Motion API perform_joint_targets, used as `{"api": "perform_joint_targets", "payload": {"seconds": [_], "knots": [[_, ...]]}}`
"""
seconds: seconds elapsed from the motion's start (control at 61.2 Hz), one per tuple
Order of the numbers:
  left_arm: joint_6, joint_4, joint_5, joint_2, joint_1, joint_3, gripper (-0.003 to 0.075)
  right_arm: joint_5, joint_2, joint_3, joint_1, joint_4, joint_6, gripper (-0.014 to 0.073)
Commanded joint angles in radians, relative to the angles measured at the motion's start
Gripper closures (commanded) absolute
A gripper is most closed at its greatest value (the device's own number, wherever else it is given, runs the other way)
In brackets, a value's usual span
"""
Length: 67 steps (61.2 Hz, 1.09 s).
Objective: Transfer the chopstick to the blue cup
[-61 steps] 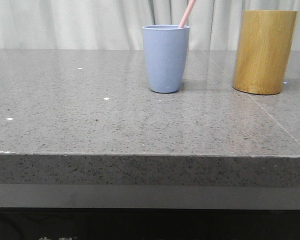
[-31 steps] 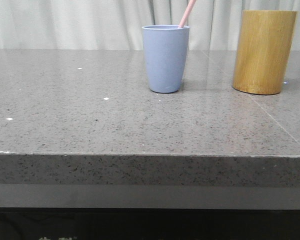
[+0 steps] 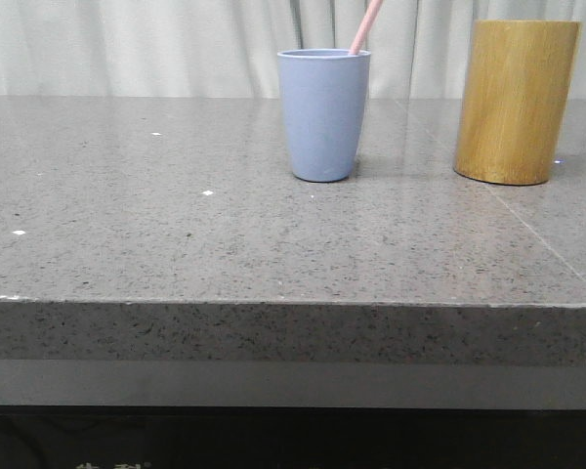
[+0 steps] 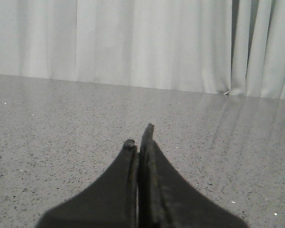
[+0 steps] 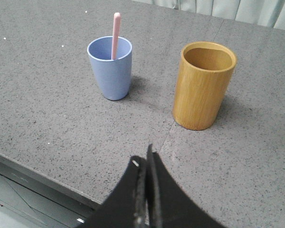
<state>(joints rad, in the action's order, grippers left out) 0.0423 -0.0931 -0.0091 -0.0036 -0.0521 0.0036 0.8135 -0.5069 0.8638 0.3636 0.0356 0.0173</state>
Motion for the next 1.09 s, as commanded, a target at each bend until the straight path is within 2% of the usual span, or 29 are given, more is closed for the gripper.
{"api": "perform_joint_targets", "payload": {"seconds": [0.0, 0.261, 0.376, 0.49, 0.572, 0.751, 0.882, 1.078], "knots": [[-0.008, 0.001, -0.087, -0.024, 0.001, 0.013, 0.0739, -0.068, -0.005, 0.023, -0.003, -0.011, -0.001, 0.0661], [-0.008, 0.001, -0.087, -0.024, 0.001, 0.013, 0.0739, -0.070, -0.005, 0.023, -0.003, -0.013, -0.002, 0.0661], [-0.008, 0.001, -0.087, -0.024, 0.001, 0.013, 0.0739, -0.123, 0.025, -0.022, -0.026, -0.076, -0.003, 0.0661], [-0.008, 0.001, -0.087, -0.024, 0.001, 0.013, 0.0739, -0.276, 0.119, -0.177, -0.123, -0.078, -0.003, 0.0661], [-0.008, 0.001, -0.087, -0.024, 0.001, 0.013, 0.0739, -0.442, 0.202, -0.325, -0.184, -0.069, -0.003, 0.0661], [-0.008, 0.001, -0.087, -0.024, 0.001, 0.013, 0.0739, -0.714, 0.385, -0.623, -0.278, -0.003, -0.003, 0.0661], [-0.008, 0.001, -0.087, -0.024, 0.001, 0.013, 0.0739, -0.806, 0.485, -0.776, -0.313, 0.008, -0.003, 0.0661], [-0.008, 0.001, -0.087, -0.024, 0.001, 0.013, 0.0739, -0.882, 0.539, -0.889, -0.320, 0.012, -0.002, 0.0661]]}}
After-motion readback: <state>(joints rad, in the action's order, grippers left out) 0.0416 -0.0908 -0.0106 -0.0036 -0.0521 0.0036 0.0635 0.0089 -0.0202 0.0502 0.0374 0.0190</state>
